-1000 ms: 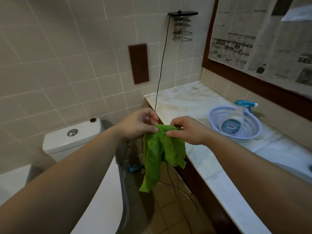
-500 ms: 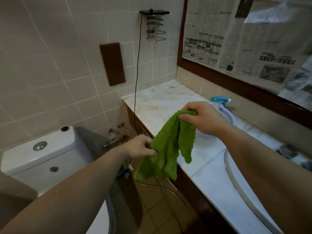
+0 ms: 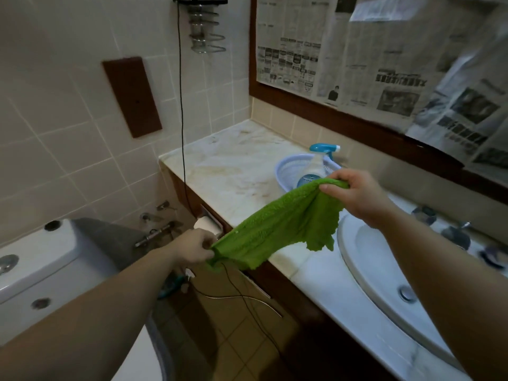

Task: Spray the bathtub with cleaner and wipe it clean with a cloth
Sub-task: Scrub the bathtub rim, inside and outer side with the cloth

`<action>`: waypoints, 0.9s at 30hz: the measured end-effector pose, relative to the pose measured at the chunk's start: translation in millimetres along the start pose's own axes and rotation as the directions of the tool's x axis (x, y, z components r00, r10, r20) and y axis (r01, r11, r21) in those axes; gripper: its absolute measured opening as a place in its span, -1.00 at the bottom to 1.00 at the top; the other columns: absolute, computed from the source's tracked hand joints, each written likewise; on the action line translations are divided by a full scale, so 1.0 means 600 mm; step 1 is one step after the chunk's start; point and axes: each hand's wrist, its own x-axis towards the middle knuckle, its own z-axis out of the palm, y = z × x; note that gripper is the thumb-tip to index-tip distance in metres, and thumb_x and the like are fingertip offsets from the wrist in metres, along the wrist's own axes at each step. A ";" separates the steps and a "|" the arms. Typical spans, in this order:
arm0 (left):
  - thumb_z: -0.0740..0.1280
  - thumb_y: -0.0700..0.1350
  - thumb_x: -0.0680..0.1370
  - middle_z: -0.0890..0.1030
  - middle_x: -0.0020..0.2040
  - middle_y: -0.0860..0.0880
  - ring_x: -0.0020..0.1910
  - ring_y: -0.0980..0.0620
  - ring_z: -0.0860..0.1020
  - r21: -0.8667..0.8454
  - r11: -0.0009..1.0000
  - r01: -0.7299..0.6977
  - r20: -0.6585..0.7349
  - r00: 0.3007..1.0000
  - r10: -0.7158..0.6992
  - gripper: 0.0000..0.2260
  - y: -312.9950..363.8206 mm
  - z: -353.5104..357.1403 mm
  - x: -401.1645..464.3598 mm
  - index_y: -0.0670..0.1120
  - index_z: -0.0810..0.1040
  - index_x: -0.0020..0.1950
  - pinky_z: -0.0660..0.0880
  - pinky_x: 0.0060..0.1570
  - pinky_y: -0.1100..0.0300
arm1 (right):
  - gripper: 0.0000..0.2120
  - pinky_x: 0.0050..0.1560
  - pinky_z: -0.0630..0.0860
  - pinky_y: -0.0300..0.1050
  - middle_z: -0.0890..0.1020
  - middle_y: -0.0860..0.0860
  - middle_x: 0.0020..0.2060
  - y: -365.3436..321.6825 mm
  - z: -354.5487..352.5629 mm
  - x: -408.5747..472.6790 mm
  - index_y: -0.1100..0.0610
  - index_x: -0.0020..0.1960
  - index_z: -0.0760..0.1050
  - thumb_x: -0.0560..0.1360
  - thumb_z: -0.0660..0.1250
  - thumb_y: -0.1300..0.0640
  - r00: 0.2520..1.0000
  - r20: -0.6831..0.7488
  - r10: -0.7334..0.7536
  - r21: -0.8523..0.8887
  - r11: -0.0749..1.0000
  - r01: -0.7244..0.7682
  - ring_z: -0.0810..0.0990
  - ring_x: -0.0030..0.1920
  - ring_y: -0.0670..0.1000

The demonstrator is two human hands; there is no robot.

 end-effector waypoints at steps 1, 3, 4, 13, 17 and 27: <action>0.38 -0.12 0.51 0.51 -0.23 -0.02 -0.24 0.01 0.49 0.013 1.000 0.011 -0.029 1.000 -0.010 -0.91 -0.003 -0.001 0.007 -0.07 0.50 -0.15 0.38 -0.21 0.06 | -0.94 -0.31 0.48 -0.17 0.59 -0.06 -0.37 0.006 -0.006 -0.004 0.08 -0.11 0.67 0.54 0.50 0.14 1.000 -0.011 0.010 0.001 1.000 -0.010 0.53 -0.37 -0.11; 0.34 -0.11 0.60 0.58 -0.10 -0.03 -0.12 -0.01 0.56 0.017 1.000 0.014 -0.097 0.995 -0.012 -0.97 -0.004 -0.010 0.026 -0.04 0.52 -0.01 0.45 -0.14 0.06 | -0.96 -0.32 0.50 -0.23 0.62 -0.06 -0.35 0.019 -0.017 -0.011 0.11 -0.09 0.67 0.54 0.49 0.16 0.998 -0.040 0.044 0.037 0.998 -0.043 0.56 -0.36 -0.13; 0.31 -0.10 0.64 0.57 -0.07 -0.03 -0.10 -0.02 0.56 0.012 1.000 0.010 -0.115 0.993 -0.008 -0.98 -0.003 -0.018 0.038 -0.02 0.51 0.03 0.45 -0.15 0.06 | -0.96 -0.30 0.52 -0.21 0.64 -0.01 -0.32 0.028 -0.022 -0.014 0.11 -0.08 0.67 0.55 0.49 0.17 0.995 -0.063 0.073 0.065 0.995 -0.069 0.59 -0.34 -0.11; 0.31 -0.01 0.69 0.58 -0.07 -0.02 -0.14 0.01 0.55 -0.022 0.997 -0.069 -0.079 0.995 0.067 -0.87 0.016 -0.093 0.130 -0.02 0.53 -0.01 0.39 -0.23 0.20 | -0.87 -0.08 0.65 0.15 0.71 0.24 -0.15 0.138 -0.049 -0.068 0.21 -0.03 0.65 0.54 0.50 0.14 0.906 -0.102 0.412 0.181 0.903 -0.390 0.70 -0.15 0.20; 0.38 -0.12 0.65 0.63 -0.04 0.01 -0.06 0.04 0.59 -0.016 0.994 -0.110 -0.071 0.992 0.109 -0.96 0.023 -0.122 0.181 -0.01 0.60 0.00 0.43 -0.18 0.25 | -0.92 -0.07 0.65 0.22 0.68 0.31 -0.12 0.170 -0.053 -0.083 0.24 -0.04 0.64 0.56 0.45 0.21 0.877 -0.084 0.473 0.115 0.879 -0.463 0.66 -0.19 0.15; 0.42 -0.11 0.61 0.62 -0.06 0.08 -0.03 0.04 0.57 -0.023 0.988 -0.150 -0.158 0.977 0.144 -0.98 0.034 -0.104 0.329 0.01 0.62 -0.01 0.42 -0.06 0.15 | -0.94 -0.35 0.47 -0.15 0.69 0.07 -0.26 0.245 -0.012 -0.028 0.11 -0.11 0.62 0.49 0.50 0.16 0.808 -0.231 0.541 -0.165 0.797 -0.581 0.61 -0.32 0.05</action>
